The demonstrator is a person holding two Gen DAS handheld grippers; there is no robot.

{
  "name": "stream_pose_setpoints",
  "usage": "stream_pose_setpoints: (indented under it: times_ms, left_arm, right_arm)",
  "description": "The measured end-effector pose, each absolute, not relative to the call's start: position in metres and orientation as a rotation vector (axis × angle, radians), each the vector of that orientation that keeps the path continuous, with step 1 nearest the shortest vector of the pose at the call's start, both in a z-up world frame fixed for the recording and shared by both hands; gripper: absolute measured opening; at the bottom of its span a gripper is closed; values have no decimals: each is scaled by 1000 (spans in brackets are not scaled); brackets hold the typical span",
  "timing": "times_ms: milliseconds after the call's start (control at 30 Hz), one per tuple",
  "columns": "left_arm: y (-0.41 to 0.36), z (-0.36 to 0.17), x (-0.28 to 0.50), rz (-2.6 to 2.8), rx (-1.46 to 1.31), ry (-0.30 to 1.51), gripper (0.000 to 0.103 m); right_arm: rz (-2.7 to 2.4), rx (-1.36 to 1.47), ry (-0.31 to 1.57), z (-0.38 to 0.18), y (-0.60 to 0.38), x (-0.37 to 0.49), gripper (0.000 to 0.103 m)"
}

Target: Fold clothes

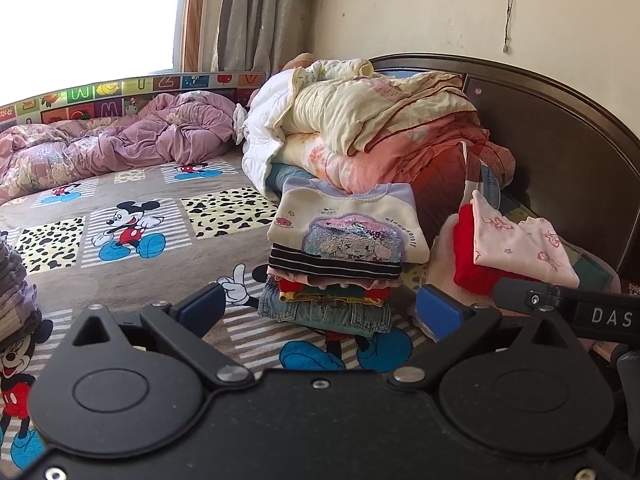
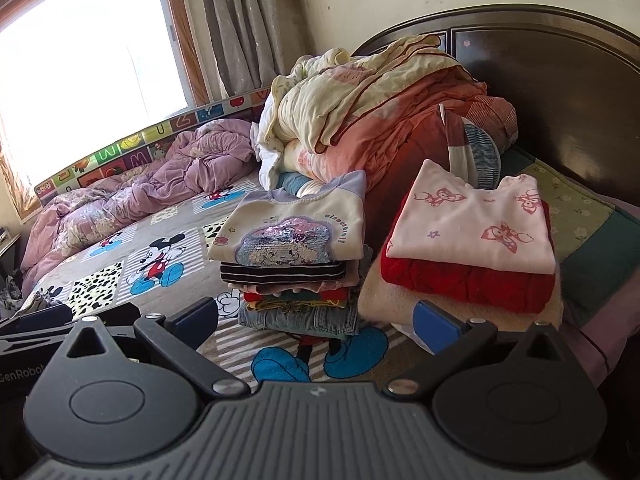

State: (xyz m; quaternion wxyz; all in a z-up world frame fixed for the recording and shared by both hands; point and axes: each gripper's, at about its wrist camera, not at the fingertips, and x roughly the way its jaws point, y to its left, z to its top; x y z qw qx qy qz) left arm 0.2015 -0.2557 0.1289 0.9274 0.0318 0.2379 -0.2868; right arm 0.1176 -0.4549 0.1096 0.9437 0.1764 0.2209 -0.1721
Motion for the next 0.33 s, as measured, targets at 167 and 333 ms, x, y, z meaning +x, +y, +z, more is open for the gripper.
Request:
stream_pose_setpoints:
  times_ms: [167, 333]
  left_arm:
    - [-256, 129, 201, -591, 65, 489, 103]
    - [-253, 131, 196, -599, 69, 472, 103]
  right_arm:
    - [-353, 360, 450, 110, -454, 115, 103]
    - [-358, 358, 450, 111, -454, 114, 103]
